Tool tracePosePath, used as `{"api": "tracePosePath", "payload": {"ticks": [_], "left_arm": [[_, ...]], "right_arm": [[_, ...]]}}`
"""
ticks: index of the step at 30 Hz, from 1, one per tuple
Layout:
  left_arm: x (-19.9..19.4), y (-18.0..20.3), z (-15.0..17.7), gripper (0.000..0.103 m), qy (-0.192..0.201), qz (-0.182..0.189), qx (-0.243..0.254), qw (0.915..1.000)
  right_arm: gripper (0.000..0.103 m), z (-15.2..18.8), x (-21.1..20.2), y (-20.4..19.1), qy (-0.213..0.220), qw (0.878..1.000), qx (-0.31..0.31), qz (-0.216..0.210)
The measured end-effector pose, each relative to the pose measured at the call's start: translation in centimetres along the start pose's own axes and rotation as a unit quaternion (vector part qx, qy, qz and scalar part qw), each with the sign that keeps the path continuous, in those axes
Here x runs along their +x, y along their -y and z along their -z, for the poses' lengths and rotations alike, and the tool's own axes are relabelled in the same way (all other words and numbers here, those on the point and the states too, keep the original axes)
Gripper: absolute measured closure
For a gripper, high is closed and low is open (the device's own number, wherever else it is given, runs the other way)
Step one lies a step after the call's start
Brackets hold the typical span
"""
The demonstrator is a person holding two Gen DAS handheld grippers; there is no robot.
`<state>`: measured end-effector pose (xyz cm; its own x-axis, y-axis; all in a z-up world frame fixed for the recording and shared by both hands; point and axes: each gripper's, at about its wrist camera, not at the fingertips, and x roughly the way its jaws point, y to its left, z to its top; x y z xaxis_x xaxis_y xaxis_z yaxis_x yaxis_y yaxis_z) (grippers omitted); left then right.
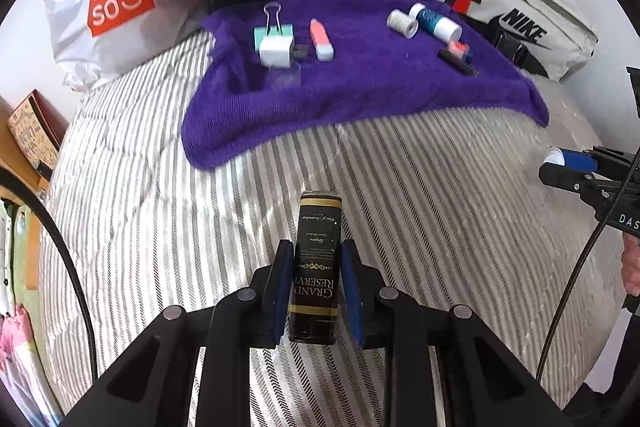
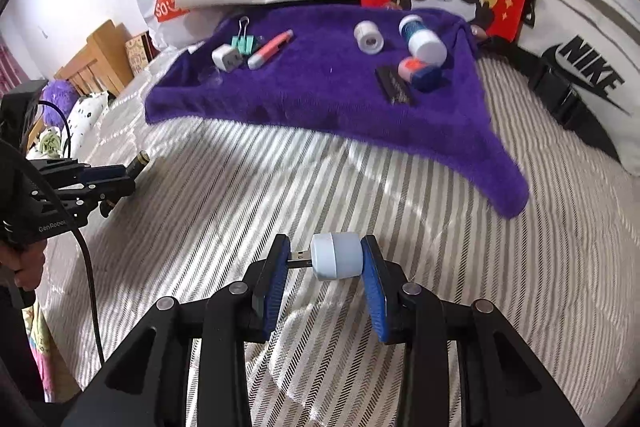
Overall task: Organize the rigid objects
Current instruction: 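Carry the dark bottle onto the towel while the right tool carries the white plug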
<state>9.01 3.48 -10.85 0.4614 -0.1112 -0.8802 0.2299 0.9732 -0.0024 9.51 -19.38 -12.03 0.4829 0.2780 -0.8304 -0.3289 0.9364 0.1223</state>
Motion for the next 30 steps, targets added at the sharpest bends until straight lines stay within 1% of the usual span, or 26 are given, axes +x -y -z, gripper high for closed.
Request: {"api": "tracePosePath", "payload": {"ticks": [3, 8, 14, 23, 26, 30], "left_arm": [[-0.5, -0.1, -0.9, 0.080, 0.006, -0.003, 0.000, 1.0000], [-1.3, -0.3, -2.5, 0.080, 0.018, 0.014, -0.003, 0.9997], [-1.9, -0.3, -4.5, 0.080, 0.033, 0.024, -0.002, 0.9992], [-1.3, -0.6, -7.6, 0.080, 0.041, 0.037, 0.003, 0.9985], [-0.9, -0.4, -8.6, 0.080, 0.041, 0.039, 0.008, 0.9984], [-0.5, -0.1, -10.1, 0.080, 0.043, 0.047, 0.016, 0.9979]], "right_arm": [[0.067, -0.7, -0.5, 0.3, 0.006, 1.000, 0.004, 0.000], [0.067, -1.8, -0.9, 0.6, 0.011, 1.000, 0.009, 0.000], [0.067, -3.1, -1.3, 0.7, 0.020, 1.000, 0.008, -0.003], [0.067, -5.5, -1.1, 1.3, 0.029, 1.000, 0.005, 0.003], [0.067, -6.5, -1.2, 1.5, 0.039, 0.999, 0.004, -0.001], [0.067, -7.7, -0.7, 2.0, 0.042, 0.999, 0.008, -0.001]]}}
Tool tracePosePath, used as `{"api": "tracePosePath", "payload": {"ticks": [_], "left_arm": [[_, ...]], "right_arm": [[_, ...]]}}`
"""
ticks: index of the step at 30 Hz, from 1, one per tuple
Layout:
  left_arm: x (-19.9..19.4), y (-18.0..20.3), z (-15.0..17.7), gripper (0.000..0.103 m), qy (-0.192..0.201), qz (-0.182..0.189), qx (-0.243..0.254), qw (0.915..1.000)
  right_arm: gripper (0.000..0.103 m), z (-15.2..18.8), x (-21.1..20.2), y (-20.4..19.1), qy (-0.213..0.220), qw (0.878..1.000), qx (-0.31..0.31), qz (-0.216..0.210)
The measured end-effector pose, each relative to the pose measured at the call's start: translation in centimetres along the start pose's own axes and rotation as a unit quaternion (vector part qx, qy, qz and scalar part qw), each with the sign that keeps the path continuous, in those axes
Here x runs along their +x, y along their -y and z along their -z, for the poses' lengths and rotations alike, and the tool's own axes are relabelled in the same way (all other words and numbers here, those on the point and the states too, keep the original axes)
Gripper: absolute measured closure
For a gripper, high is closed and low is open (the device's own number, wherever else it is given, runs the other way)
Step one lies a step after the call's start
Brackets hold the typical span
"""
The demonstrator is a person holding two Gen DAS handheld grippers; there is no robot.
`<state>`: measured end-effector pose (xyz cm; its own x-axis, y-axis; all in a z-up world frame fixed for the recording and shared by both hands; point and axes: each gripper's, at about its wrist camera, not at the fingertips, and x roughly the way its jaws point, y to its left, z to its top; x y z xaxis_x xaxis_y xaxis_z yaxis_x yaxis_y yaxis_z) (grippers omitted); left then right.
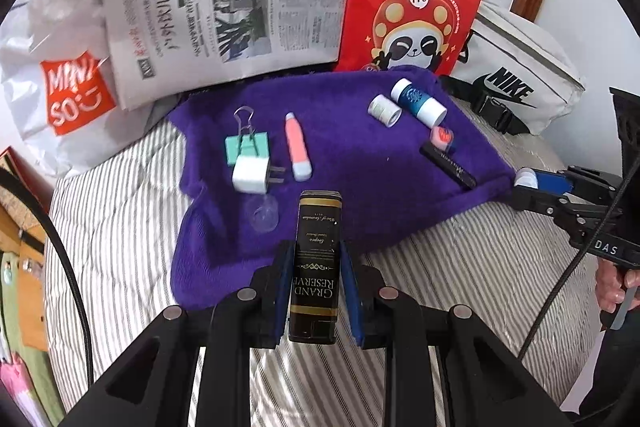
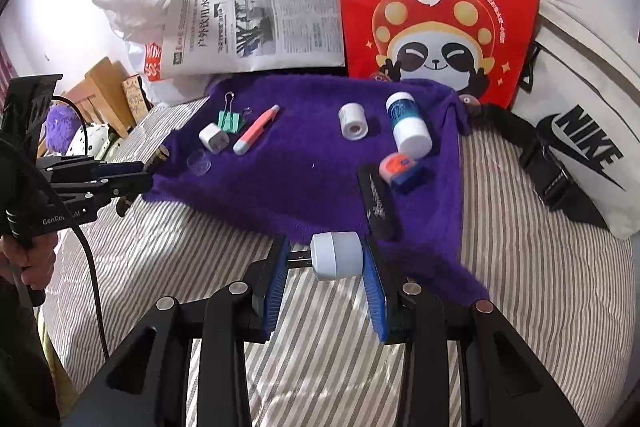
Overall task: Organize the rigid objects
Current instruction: 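Carry the dark bottle onto the towel while the right tool carries the white plug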
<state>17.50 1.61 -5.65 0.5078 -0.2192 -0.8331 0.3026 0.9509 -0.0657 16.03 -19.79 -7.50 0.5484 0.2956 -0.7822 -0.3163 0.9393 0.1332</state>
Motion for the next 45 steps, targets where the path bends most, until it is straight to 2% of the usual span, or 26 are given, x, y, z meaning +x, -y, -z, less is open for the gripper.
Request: {"api": "tracePosePath", "payload": {"ticks": [17, 29, 33, 38, 45], "left_arm": [[4.4, 0.4, -4.6, 0.080, -0.016, 0.021, 0.018, 0.9995], [8.0, 1.1, -5.6, 0.080, -0.045, 0.039, 0.031, 0.9978], [9.2, 1.0, -5.1, 0.080, -0.061, 0.035, 0.030, 0.9971], [10.1, 0.6, -4.5, 0.080, -0.073, 0.010, 0.039, 0.9965], [10.0, 0.6, -4.4, 0.079, -0.072, -0.001, 0.050, 0.9962]], "right_arm": [[0.067, -2.3, 3.3, 2.6, -0.004, 1.000, 0.028, 0.015], [0.067, -3.1, 4.4, 2.4, 0.000, 1.000, 0.020, 0.019], [0.067, -3.1, 4.9, 2.6, -0.006, 1.000, 0.022, 0.020], [0.067, -3.0, 5.4, 2.7, -0.011, 0.999, 0.022, 0.021], [0.067, -3.2, 6.0, 2.6, -0.013, 0.999, 0.025, 0.021]]}}
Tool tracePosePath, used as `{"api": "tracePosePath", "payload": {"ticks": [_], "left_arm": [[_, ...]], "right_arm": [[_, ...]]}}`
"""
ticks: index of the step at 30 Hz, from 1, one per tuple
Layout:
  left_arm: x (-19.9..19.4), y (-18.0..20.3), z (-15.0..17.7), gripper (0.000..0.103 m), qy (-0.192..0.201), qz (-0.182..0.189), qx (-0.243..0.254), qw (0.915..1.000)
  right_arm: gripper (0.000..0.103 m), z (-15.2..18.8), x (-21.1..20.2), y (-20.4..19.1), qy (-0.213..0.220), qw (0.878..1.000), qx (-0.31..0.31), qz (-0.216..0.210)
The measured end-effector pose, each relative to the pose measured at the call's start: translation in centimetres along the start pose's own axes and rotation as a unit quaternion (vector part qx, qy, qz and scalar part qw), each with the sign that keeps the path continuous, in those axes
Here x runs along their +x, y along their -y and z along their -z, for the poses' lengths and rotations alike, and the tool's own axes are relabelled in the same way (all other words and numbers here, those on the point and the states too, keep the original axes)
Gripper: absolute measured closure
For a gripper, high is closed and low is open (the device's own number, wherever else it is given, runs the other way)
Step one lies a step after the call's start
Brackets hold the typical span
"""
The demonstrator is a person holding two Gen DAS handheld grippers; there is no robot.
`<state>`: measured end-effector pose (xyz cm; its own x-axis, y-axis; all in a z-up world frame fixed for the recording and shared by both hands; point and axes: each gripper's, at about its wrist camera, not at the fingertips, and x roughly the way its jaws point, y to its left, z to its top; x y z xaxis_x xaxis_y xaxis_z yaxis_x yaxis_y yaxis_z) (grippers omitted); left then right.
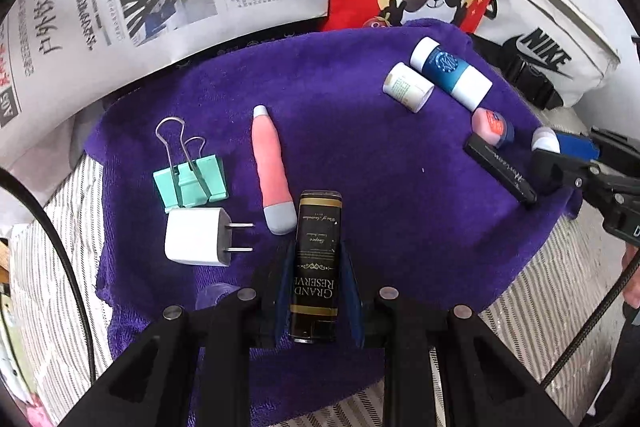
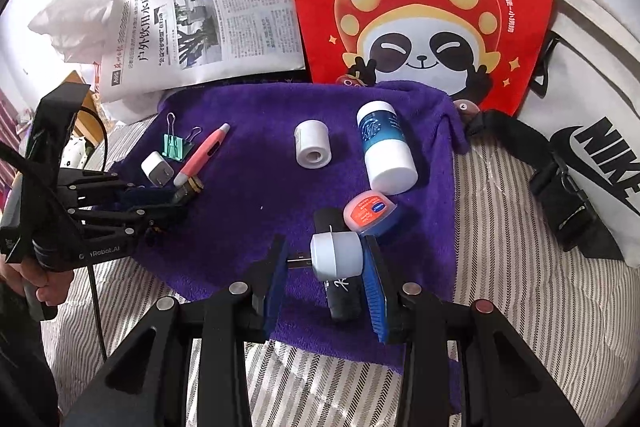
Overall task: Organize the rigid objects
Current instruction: 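Carry the dark bottle onto the towel while the right tool carries the white plug, then set the dark bottle beside the pink marker and open the left tool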
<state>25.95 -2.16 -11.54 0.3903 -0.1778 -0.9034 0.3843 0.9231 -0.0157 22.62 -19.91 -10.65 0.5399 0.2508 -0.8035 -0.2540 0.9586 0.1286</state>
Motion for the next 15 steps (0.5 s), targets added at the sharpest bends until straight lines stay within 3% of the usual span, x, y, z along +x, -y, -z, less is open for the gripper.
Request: {"api": "tracePosePath", "payload": {"ticks": [3, 7, 15], "left_arm": [[0.0, 0.3, 0.1, 0.076, 0.004, -0.003, 0.004, 1.0000], [0.0, 1.1, 0.4, 0.056, 0.011, 0.016, 0.010, 0.9998], [-1.7, 0.8, 1.1, 0.054, 0.015, -0.001, -0.006, 0.9999]], "right_arm": [[0.067, -0.1, 0.1, -0.1, -0.001, 1.000, -0.001, -0.001], [0.067, -0.1, 0.1, -0.1, 0.001, 1.000, -0.002, 0.000], [0.067, 0.0, -0.6, 0.1, 0.006, 1.000, 0.002, 0.001]]}}
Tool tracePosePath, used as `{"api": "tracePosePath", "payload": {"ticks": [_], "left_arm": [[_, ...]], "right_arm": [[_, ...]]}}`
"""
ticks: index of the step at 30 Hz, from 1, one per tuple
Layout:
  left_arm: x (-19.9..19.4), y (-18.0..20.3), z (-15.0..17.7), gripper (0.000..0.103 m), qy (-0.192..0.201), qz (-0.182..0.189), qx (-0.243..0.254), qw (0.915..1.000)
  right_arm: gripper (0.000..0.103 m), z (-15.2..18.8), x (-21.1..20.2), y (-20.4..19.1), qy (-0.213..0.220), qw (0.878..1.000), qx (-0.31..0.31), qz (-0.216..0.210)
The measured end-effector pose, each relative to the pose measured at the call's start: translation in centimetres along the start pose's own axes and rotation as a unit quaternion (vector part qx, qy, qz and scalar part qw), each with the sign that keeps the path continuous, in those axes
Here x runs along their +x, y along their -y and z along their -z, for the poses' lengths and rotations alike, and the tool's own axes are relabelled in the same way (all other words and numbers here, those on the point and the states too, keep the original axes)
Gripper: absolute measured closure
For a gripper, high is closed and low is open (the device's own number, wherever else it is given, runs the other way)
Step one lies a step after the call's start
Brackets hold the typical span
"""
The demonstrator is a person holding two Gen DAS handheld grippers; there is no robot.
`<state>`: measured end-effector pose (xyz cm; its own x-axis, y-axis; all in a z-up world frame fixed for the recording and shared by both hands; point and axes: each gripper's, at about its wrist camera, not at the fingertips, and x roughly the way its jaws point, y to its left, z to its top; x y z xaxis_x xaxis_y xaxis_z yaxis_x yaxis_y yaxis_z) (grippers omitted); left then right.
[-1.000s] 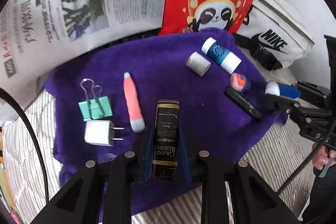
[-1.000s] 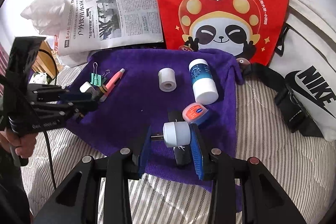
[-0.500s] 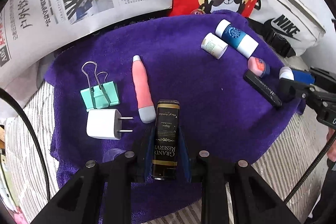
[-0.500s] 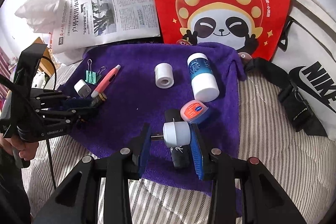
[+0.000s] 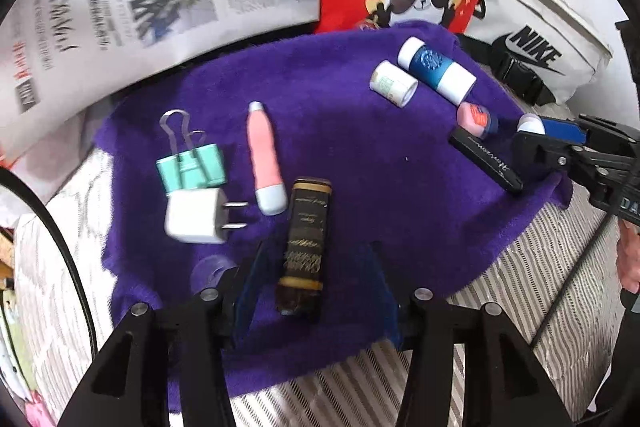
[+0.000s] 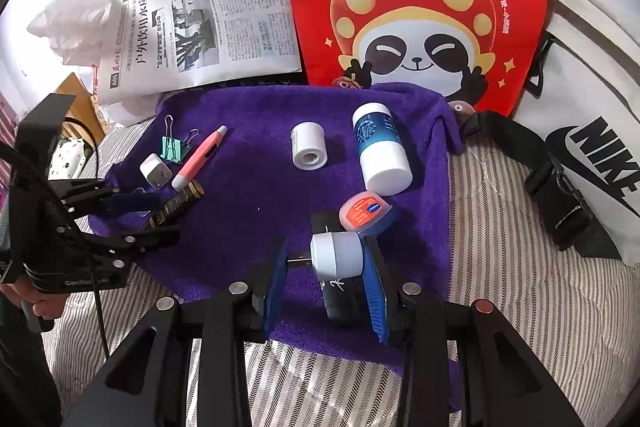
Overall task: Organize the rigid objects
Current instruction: 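Set the dark bottle beside the pink marker and open the left tool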
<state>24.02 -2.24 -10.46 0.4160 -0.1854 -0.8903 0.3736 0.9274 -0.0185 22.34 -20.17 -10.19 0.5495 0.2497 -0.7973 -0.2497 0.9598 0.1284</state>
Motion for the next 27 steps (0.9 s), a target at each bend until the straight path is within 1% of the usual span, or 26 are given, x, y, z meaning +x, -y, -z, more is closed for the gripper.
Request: {"api": "tracePosePath", "payload": {"ticks": [2, 3, 4, 8, 15, 21, 27], "left_arm": [[-1.1, -0.4, 0.5, 0.051, 0.010, -0.003, -0.008, 0.9999], [-1.5, -0.5, 0.7, 0.047, 0.013, -0.003, -0.011, 0.9998], [-1.9, -0.7, 1.0, 0.047, 0.016, -0.005, -0.018, 0.9997], [-3.6, -1.4, 2.2, 0.047, 0.028, -0.008, -0.034, 0.9990], [-5.4, -2.4, 4.2, 0.047, 0.041, -0.002, -0.060, 0.9973], [-5.5, -2.6, 5.1, 0.046, 0.041, 0.000, -0.061, 0.9973], [-5.5, -3.1, 5.5, 0.046, 0.043, 0.004, -0.063, 0.9971]], "right_arm": [[0.067, -0.1, 0.0, -0.2, 0.000, 1.000, -0.002, -0.001], [0.067, -0.2, 0.1, -0.3, 0.000, 1.000, -0.002, -0.002], [0.067, -0.3, 0.2, -0.4, 0.000, 1.000, -0.004, -0.002], [0.067, -1.0, 0.9, -1.0, -0.001, 1.000, -0.014, -0.002], [0.067, -2.7, 2.9, -1.8, -0.012, 0.999, -0.032, -0.001], [0.067, -4.0, 5.3, -2.3, -0.021, 0.999, -0.040, 0.006], [0.067, -4.6, 7.4, -2.5, -0.046, 0.997, -0.052, 0.013]]}}
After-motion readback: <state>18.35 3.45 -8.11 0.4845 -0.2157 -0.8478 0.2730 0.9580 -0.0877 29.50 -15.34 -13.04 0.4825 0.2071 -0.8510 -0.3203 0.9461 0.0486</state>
